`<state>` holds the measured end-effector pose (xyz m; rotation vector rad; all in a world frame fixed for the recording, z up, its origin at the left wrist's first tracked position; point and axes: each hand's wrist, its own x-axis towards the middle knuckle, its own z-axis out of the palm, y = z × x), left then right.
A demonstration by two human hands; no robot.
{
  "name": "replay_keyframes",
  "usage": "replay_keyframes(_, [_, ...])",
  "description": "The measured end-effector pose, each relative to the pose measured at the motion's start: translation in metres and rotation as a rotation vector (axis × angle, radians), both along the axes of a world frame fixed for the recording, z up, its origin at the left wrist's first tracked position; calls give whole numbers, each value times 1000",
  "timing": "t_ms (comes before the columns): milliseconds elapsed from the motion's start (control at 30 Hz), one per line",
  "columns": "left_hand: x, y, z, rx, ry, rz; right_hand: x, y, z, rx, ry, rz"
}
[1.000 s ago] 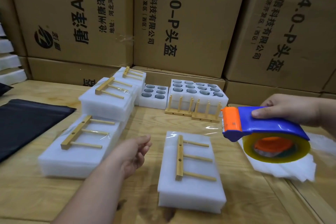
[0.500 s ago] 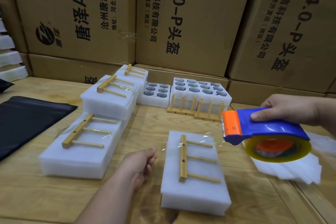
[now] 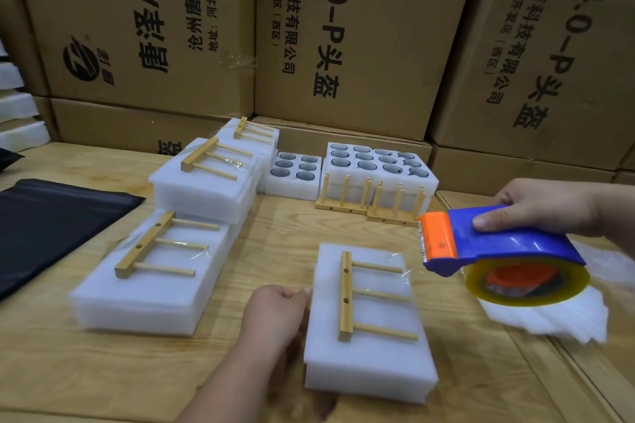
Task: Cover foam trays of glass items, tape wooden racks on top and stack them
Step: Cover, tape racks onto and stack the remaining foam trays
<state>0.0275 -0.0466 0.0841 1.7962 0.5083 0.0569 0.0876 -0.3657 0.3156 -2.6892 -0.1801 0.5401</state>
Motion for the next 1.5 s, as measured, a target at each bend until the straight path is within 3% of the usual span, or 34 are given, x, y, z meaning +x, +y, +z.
replay_keyframes(200, [-9, -9, 4, 300, -14, 12, -1, -2, -1, 13, -6, 7])
replay_keyframes(400, [-11, -9, 2, 353, 1, 15, -2, -2, -2, 7, 4, 7])
replay_keyframes(500, [-13, -7, -1, 188, -86, 38, -3, -3, -2, 8, 6, 13])
replay_keyframes(567, [-17, -10, -3, -95, -211, 39, -3, -3, -3, 13, -1, 15])
replay_keyframes(667, [-32, -17, -1, -514, -263, -116, -2, -4, -4, 10, -8, 17])
replay_keyframes(733, [-39, -20, -5, -570, -258, -241, -1, -5, -6, 4, -5, 19])
replay_keyframes(1067, [-40, -23, -5, -417, -209, -292, 4, -9, -13, 2, 1, 9])
replay_keyframes(1267, [-50, -35, 8, -529, -234, -254, 5, -11, -14, 5, 28, 6])
replay_keyframes(1400, [-56, -41, 7, -438, -273, -231, 5, -15, -16, 1, 15, 10])
replay_keyframes(1500, [-50, -39, 23, -199, -331, -247, 6, -17, -16, 0, 15, 13])
